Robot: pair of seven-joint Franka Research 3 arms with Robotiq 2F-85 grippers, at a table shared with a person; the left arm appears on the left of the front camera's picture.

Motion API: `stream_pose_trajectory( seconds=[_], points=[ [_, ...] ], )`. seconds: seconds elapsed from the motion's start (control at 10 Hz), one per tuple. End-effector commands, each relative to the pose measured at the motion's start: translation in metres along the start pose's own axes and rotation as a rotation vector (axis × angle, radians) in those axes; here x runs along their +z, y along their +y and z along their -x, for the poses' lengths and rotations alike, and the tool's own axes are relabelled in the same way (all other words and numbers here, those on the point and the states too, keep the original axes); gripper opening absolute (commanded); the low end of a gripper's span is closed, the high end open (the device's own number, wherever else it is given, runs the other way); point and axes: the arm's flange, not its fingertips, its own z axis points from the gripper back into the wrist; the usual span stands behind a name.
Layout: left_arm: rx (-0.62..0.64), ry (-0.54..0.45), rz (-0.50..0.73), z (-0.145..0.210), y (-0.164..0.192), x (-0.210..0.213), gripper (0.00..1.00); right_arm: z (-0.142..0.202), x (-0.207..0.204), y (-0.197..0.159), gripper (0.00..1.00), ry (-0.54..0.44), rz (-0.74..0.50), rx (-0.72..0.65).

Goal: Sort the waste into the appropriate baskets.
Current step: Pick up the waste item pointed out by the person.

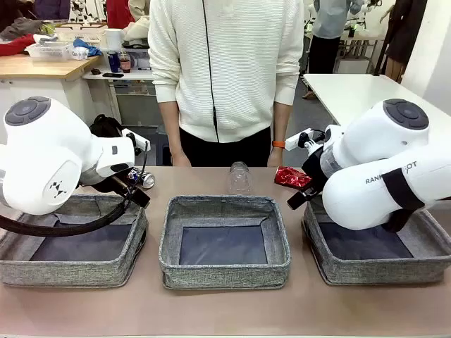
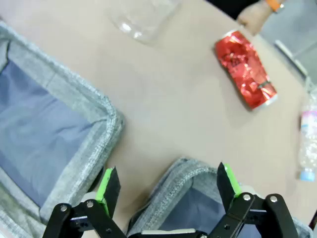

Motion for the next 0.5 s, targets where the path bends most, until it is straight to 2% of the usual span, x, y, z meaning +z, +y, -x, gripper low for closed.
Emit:
stream_pose_trajectory(
  seconds=[0.0, 0.4],
  points=[
    [0.0, 0.0, 0.0, 0.0, 0.0, 0.0001, 1.0, 0.0, 0.0, 0.0, 1.0, 0.0, 0.0, 0.0],
    [0.0, 0.0, 0.0, 0.0, 0.0, 0.0001, 1.0, 0.0, 0.0, 0.0, 1.0, 0.0, 0.0, 0.0]
  ],
)
